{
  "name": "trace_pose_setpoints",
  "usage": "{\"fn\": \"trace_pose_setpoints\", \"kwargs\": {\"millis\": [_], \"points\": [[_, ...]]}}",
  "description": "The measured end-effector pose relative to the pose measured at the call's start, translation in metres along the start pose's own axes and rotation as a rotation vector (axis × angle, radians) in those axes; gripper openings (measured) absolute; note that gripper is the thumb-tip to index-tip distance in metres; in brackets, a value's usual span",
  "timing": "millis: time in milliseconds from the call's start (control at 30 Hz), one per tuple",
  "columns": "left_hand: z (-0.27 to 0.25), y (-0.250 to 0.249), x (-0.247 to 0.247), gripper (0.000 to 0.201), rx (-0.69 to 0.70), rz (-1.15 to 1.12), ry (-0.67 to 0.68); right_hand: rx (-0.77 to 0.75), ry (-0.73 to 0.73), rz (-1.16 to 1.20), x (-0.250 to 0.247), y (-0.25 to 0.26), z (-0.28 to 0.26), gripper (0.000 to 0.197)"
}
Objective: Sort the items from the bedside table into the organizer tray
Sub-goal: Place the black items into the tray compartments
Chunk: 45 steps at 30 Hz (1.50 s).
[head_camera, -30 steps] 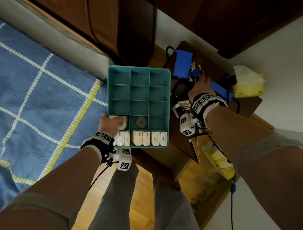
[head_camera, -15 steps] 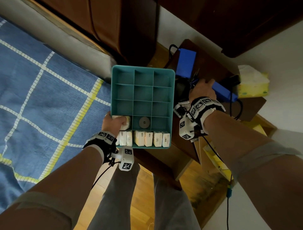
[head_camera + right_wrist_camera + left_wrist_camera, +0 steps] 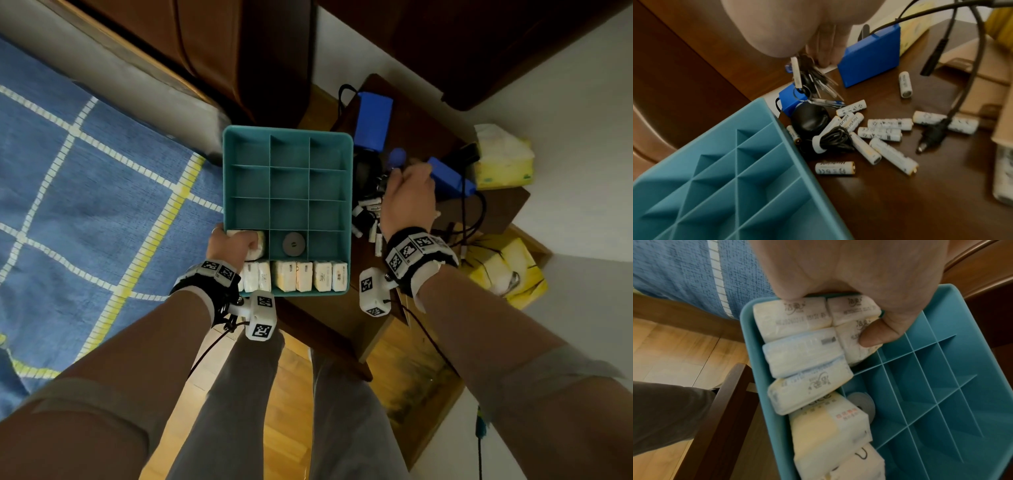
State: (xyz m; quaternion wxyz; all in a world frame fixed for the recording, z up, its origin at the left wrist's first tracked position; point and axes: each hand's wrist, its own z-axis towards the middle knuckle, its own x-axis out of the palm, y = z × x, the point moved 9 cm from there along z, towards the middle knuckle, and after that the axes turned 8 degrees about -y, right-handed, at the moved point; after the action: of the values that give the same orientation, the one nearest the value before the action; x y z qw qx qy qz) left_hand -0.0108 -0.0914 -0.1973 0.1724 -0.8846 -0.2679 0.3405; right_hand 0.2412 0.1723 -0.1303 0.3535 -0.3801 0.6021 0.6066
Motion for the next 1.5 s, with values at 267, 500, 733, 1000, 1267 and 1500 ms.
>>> {"fn": "trace_pose_setpoints", "kwargs": {"millis": [267, 500, 733, 1000, 1267, 1500], "points": [[-0.004, 0.005, 0.003, 0.054, -0.003, -0.013, 0.018, 0.084, -0.021, 0.3, -0.026, 0.004, -0.047, 0.017], [-0.008, 0.012, 0.003, 0.047, 0.005, -0.013, 0.022, 0.052, 0.072, 0.358, -0.029, 0.02, -0.093, 0.017], [-0.01, 0.016, 0.003, 0.044, 0.019, -0.024, 0.045, -0.034, 0.253, 0.263, 0.0, 0.015, -0.127, 0.02], [-0.012, 0.022, 0.004, 0.053, 0.006, -0.051, 0.041, -0.224, 0.311, -0.113, 0.018, 0.007, -0.137, 0.017], [-0.013, 0.024, 0.004, 0.055, -0.017, -0.049, 0.047, -0.244, 0.393, -0.268, 0.025, 0.02, -0.13, 0.022], [-0.014, 0.026, 0.003, 0.054, -0.031, -0.036, 0.044, -0.265, 0.523, -0.343, 0.036, 0.019, -0.122, 0.019]]}}
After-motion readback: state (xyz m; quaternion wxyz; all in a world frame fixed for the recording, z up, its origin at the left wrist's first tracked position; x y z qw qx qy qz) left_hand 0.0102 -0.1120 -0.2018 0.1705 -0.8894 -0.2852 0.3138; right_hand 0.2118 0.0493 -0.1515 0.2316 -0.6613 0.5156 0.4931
